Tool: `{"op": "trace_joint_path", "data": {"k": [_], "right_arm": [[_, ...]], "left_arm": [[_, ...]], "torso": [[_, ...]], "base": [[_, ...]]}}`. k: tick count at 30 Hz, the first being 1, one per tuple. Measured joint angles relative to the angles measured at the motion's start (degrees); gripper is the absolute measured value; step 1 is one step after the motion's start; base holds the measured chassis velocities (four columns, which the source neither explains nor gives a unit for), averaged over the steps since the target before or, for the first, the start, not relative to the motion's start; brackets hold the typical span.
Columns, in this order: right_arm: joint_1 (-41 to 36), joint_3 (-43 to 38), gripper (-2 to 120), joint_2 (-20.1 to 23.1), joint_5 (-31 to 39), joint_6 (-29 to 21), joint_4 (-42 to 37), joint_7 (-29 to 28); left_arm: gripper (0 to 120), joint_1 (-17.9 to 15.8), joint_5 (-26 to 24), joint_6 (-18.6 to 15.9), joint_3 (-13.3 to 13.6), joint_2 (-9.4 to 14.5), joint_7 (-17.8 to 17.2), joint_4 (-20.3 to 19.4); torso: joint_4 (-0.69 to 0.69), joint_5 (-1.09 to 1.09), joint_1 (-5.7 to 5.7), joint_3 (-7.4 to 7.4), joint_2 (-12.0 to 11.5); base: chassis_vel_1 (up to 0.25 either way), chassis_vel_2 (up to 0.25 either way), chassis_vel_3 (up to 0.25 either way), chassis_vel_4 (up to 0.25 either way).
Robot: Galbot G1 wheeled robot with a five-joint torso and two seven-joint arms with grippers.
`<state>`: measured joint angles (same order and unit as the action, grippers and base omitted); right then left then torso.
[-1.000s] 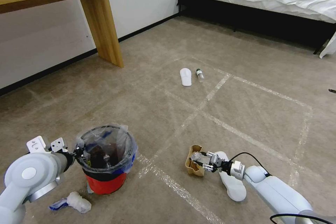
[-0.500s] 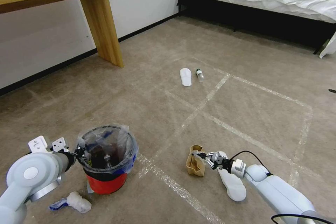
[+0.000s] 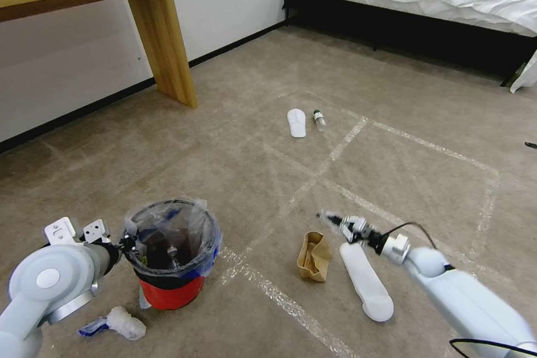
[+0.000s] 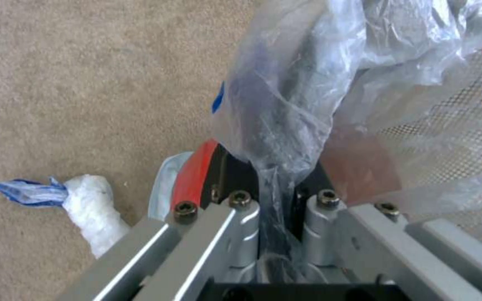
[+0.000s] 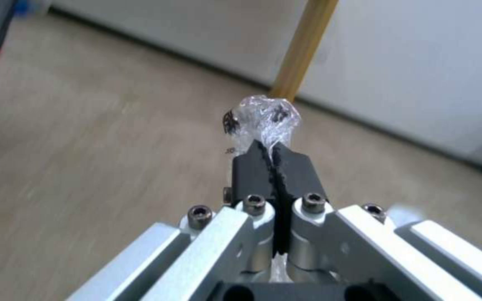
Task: Pick up the trash bin and place the garbage on the floor into it.
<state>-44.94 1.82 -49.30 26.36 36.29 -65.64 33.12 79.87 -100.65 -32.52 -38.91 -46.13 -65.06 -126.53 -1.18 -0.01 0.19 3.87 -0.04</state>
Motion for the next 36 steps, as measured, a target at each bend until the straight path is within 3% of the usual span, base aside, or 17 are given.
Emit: {"op": "trace_joint_path", "data": {"k": [4,7,14,23,27,36], "right_arm": [[0.94,-1.24,0,1.70,1.98,-0.94,-5.59,-1.71],[4.93,-3.43,0,4.43,5.90,-3.16,-15.14,-5.19],[10.61,-2.50,0,5.04,10.40,-6.08,-21.67,-6.61],[15.21,1.83,0,3.66,14.29,-9.43,-27.77,-7.08],[20.05,9.72,0,0.97,14.67,-10.74,-31.76,-7.24],[25.85,21.66,0,-4.29,12.17,-11.04,-31.59,-7.69]], "left_arm": [[4,0.33,-0.08,0.16,-0.56,-0.08,-0.13,-0.47],[4,-0.04,-0.73,0.52,-0.85,0.42,-0.41,-0.98],[4,-0.29,-1.24,0.83,-1.05,0.91,0.00,-1.13],[4,-0.90,-1.88,1.17,-0.95,1.71,0.00,-1.16],[4,-1.71,-2.26,1.41,-0.32,2.15,0.32,-0.62],[4,-2.30,-2.09,1.67,0.54,1.34,0.95,-0.17]], "torso": [[0.01,0.01,0.01,0.01,0.00],[0.01,0.00,0.00,0.00,-0.01],[0.02,-0.01,0.00,0.00,0.00],[0.02,-0.01,0.00,0.00,-0.01],[0.01,-0.01,0.00,0.00,-0.01],[0.02,-0.02,0.00,0.00,-0.01]], "base": [[0.000,0.000,0.000,0.000],[0.000,0.000,0.000,0.000],[0.000,0.000,0.000,0.000],[0.000,0.000,0.000,0.000],[0.000,0.000,0.000,0.000],[0.000,0.000,0.000,0.000]]}}
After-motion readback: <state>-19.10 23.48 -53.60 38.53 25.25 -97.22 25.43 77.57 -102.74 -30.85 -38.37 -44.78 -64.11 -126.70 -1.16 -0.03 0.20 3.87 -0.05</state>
